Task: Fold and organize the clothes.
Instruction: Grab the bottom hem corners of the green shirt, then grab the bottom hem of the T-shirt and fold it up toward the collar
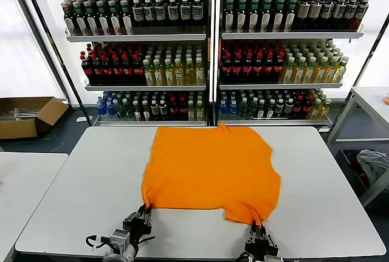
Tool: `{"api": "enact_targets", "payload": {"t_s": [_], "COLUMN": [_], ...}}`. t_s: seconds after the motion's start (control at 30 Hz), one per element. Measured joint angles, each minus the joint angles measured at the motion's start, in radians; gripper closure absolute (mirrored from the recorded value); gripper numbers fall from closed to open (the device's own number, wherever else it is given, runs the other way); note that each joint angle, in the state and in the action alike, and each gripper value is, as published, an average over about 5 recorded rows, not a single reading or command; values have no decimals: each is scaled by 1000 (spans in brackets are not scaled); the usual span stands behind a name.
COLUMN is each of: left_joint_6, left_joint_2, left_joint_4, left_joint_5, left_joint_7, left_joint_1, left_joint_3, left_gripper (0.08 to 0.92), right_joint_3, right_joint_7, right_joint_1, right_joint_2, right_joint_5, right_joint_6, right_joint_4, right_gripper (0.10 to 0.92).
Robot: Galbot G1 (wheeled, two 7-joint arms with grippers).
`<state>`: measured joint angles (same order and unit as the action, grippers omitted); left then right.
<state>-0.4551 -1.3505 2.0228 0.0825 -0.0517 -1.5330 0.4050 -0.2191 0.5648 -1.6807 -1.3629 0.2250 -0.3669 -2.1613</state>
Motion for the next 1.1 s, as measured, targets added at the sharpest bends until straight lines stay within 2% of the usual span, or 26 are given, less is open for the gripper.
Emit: {"api": "enact_targets", "payload": {"t_s": [0.1, 0.63, 1.1], "left_joint_6": [7, 84, 165], "left_joint_2": [-4, -25, -22], "left_joint_4": [1, 12, -77], "left_joint_5": [0, 56, 142], "left_joint_7": [-2, -30, -46], "left_joint_1": [1, 52, 184], "left_joint_3": [-1, 0, -11], "left_gripper": [912, 917, 917], "right_joint_3": [-2, -23, -34], "right_joint_7": [-8, -62, -102], "right_joint_1": [1, 56, 264], "right_joint_2": [2, -14, 0], "right_joint_5": [-12, -109, -119], "right_joint_6": [10, 81, 64], "right_joint_4": [-11, -44, 49], "right_gripper": [919, 919, 919]}}
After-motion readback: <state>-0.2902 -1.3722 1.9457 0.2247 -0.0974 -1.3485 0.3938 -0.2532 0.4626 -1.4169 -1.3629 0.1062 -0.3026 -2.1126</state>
